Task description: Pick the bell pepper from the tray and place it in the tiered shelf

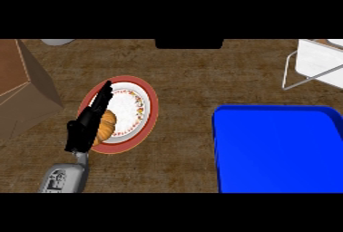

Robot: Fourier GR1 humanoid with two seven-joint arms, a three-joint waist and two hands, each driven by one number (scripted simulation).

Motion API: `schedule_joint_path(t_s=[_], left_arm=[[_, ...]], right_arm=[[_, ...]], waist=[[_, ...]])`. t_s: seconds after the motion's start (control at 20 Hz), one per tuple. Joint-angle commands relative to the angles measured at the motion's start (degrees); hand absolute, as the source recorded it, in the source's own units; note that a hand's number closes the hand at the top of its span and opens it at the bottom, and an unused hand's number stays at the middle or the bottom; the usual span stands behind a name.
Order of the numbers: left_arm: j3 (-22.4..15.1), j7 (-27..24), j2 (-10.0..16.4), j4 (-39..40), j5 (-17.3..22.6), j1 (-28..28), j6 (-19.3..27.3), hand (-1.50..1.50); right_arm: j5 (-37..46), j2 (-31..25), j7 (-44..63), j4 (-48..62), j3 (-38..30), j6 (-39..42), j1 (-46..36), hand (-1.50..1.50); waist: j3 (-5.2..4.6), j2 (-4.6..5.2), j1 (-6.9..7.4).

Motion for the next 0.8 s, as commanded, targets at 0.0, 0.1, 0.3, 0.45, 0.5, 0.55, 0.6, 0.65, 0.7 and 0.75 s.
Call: schedule_joint_path(t_s=[0.0, 0.1, 0.3, 0.45, 0.5, 0.55, 0.6, 0.65, 0.7, 0.75], left_arm=[[-1.1, 0.7, -1.4, -1.4, -0.9, 0.7, 1.4, 0.00], [-0.3, 0.6, -1.3, 1.6, -0.9, -2.2, 1.5, 0.00], [1.1, -1.6, 1.5, 1.2, 0.6, -0.2, -1.4, 0.00], [-2.1, 1.1, -2.0, -1.8, -2.4, 1.4, 2.4, 0.00], [-0.5, -2.9, -0.6, 1.4, -0.9, 1.5, 0.6, 0.00], [0.5, 1.3, -0.5, -0.2, 0.1, -1.2, 0.6, 0.00], [0.1, -0.9, 0.0, -1.0, -0.6, 1.5, 0.7, 0.00], [2.3, -1.1, 1.6, 1.5, 0.9, -1.0, -0.6, 0.00], [-0.6, -1.2, 0.0, -2.3, -0.9, 3.6, 0.6, 0.00], [-0.3, 1.5, -0.3, -2.8, -0.5, 1.8, 0.8, 0.00]], right_arm=[[-5.8, -0.3, -2.7, -5.0, -0.8, 1.9, 2.0, -1.50], [-7.2, -0.2, -2.2, -4.7, -0.4, 3.5, -0.2, -1.50], [-9.9, -3.6, -2.0, -7.0, -1.9, 5.4, -0.9, -1.50], [-12.9, -2.8, -2.3, -10.6, -4.6, 0.8, -1.0, -1.50], [-13.6, -2.8, -1.2, -11.0, -5.5, -0.1, -2.5, -1.50], [-12.8, -2.2, -0.3, -13.0, -4.9, -1.8, -3.0, -1.50], [-13.6, -3.9, -0.1, -12.8, -6.8, -2.9, -2.8, -1.50], [-12.6, -5.5, 3.1, -14.6, -6.5, -1.0, -3.5, -1.50], [-13.8, -8.3, 2.8, -15.5, -7.9, 1.5, -1.0, -1.50], [-13.3, -9.1, 5.4, -17.6, -8.5, 2.6, 0.5, -1.50]], waist=[[0.11, -0.11, -0.39], [0.10, 0.03, -0.32], [0.09, 0.02, -0.28], [0.13, -0.21, -0.33], [0.09, -0.06, -0.37], [0.09, -0.15, -0.40], [0.10, -0.14, -0.21], [0.04, -0.19, -0.84], [0.09, -0.38, -0.79], [0.09, -0.48, -1.25]])
